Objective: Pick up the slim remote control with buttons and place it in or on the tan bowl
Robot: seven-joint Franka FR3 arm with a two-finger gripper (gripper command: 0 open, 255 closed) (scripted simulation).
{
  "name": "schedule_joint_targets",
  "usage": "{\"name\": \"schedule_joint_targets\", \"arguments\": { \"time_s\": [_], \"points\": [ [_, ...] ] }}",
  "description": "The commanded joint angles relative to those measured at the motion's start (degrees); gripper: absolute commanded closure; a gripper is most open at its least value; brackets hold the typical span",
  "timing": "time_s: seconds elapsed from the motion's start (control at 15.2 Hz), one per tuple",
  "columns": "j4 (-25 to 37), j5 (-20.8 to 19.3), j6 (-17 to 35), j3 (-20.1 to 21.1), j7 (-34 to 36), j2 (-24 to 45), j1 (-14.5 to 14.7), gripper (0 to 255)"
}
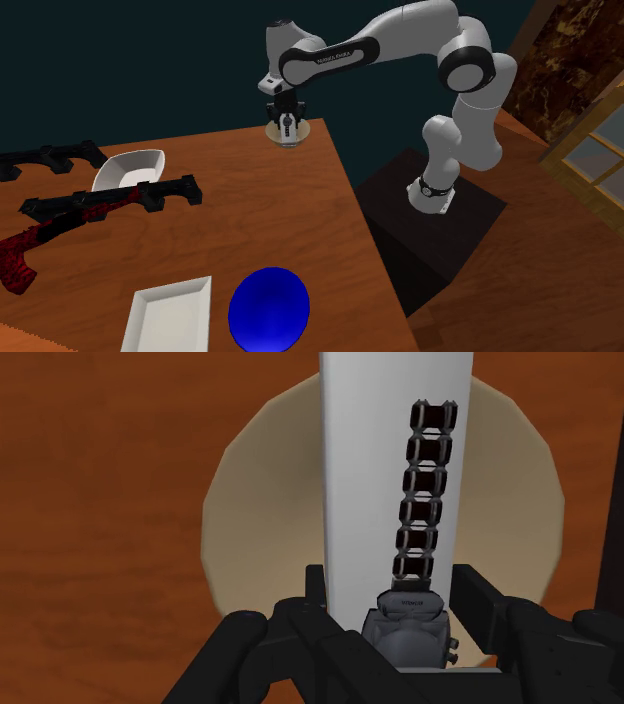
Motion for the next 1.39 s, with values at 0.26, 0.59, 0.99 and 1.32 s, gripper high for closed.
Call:
{"name": "schedule_joint_targets", "arguments": {
  "time_s": [0.26, 0.59, 0.99, 1.32],
  "points": [
    [-0.08, 0.05, 0.12, 0.01, -0.05, 0.04, -0.03, 255],
    [-0.11, 0.02, 0.13, 0.0, -0.04, 0.0, -0.01, 0],
    [6.16, -1.3, -6.76, -0.57, 0.91, -1.15, -0.12, 0],
    [6.16, -1.3, -6.76, -0.58, 0.91, -1.15, -0.12, 0]
  ]
}}
